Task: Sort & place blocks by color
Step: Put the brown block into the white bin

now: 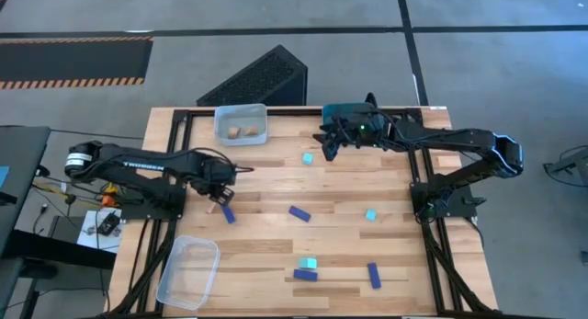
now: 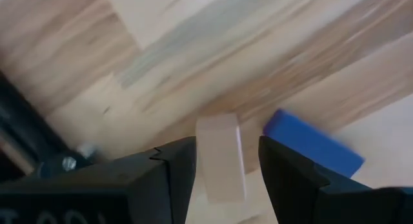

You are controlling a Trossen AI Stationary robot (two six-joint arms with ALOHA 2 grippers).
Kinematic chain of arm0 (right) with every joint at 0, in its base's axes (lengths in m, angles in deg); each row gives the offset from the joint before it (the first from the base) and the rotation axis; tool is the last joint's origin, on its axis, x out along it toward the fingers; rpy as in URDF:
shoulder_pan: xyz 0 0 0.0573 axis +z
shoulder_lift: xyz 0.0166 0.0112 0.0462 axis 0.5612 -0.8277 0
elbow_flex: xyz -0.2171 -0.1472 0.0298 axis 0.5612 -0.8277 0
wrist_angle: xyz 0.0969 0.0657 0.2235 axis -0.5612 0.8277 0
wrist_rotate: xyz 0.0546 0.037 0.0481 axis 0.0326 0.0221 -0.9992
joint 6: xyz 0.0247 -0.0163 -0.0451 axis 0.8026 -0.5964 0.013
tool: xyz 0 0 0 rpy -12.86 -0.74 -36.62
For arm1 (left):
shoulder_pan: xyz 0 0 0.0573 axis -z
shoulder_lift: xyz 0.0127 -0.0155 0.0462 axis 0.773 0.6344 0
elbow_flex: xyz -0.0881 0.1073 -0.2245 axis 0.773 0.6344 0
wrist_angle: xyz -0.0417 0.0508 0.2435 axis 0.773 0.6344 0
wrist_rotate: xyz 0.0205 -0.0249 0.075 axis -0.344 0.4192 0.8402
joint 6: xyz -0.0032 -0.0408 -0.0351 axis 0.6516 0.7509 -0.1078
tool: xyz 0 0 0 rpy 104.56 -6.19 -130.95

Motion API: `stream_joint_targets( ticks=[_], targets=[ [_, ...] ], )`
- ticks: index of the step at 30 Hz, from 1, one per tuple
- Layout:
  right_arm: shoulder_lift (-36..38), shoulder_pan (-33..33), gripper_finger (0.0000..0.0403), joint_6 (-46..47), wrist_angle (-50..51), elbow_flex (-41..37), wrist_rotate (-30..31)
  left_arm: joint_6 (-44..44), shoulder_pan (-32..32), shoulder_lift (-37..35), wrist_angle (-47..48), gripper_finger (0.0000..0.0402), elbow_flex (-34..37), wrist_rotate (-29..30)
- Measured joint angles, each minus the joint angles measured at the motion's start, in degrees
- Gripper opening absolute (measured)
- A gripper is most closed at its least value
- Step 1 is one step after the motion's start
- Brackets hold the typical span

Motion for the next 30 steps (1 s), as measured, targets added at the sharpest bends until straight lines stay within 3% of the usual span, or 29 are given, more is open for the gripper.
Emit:
stream_joint_targets(
  ticks=[6, 13, 21, 25, 30],
  targets=[
    [0.0, 0.1, 0.0218, 1.9, 0.1, 0.0, 0.0, 1.8, 1.3, 0.7, 2.0, 0.0151, 0.0, -0.4],
    [0.0, 1.9, 0.0218, 2.0, 1.7, 0.0, 0.0, 2.8, 1.4, 1.7, -6.7, 0.0151, 5.9, -2.3],
    [0.0, 2.5, 0.0218, 1.7, 2.9, 0.0, 0.0, 6.2, 1.2, 1.5, -6.7, 0.0153, 8.7, -2.0],
    [0.0, 1.2, 0.0218, 0.9, 2.8, 0.0, 0.0, 6.3, 1.2, 1.6, -9.1, 0.0179, 8.8, -2.0],
    [0.0, -0.2, 0.0218, 0.6, 2.6, 0.0, 0.0, 6.0, 0.9, 1.7, -11.2, 0.0240, 10.1, -2.5]
  ],
)
